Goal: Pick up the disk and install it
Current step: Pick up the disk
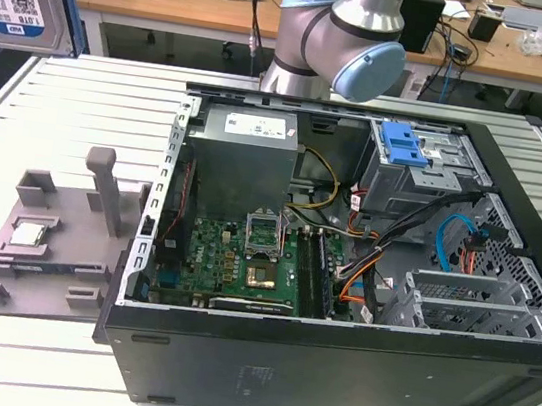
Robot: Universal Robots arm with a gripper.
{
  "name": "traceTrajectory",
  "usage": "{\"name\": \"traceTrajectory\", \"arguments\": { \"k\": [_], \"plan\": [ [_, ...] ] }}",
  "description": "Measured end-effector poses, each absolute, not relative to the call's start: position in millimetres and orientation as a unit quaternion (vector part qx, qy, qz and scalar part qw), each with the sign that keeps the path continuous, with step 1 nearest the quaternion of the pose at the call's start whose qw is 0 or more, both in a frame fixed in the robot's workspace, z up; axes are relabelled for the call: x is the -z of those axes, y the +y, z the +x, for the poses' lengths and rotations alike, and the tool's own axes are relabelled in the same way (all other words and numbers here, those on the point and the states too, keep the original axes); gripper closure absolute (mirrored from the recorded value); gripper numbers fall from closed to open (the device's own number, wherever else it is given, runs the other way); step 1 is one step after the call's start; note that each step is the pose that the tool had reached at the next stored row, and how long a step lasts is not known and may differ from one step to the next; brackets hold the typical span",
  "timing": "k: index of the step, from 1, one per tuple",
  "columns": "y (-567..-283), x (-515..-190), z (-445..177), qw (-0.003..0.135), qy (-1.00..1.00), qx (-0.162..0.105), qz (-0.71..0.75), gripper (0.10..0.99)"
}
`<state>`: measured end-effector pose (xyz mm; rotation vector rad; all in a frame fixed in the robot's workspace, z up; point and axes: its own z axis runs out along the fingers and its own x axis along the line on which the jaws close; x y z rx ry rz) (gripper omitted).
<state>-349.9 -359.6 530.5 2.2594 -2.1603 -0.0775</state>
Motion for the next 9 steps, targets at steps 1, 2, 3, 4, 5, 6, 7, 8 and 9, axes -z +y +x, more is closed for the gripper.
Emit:
{"name": "traceTrajectory", "arguments": {
  "k": [1,2,3,4,5,6,7,8,9],
  "plan": [
    [-359.5,-532.6,-349.9,0.007,-0.691,0.025,0.723,0.718],
    [-359.4,-535.4,-349.9,0.007,-0.691,0.025,0.723,0.718],
    [-359.2,-537.9,-349.9,0.007,-0.691,0.025,0.723,0.718],
    [-359.1,-541.4,-349.9,0.007,-0.691,0.025,0.723,0.718],
    [-358.9,-544.0,-349.9,0.007,-0.691,0.025,0.723,0.718],
    [-358.7,-546.9,-349.9,0.007,-0.691,0.025,0.723,0.718],
    [-358.6,-549.7,-349.9,0.007,-0.691,0.025,0.723,0.718],
    [-358.3,-554.2,-349.9,0.007,-0.691,0.025,0.723,0.718],
    [-358.2,-556.8,-349.9,0.007,-0.691,0.025,0.723,0.718]
  ]
}}
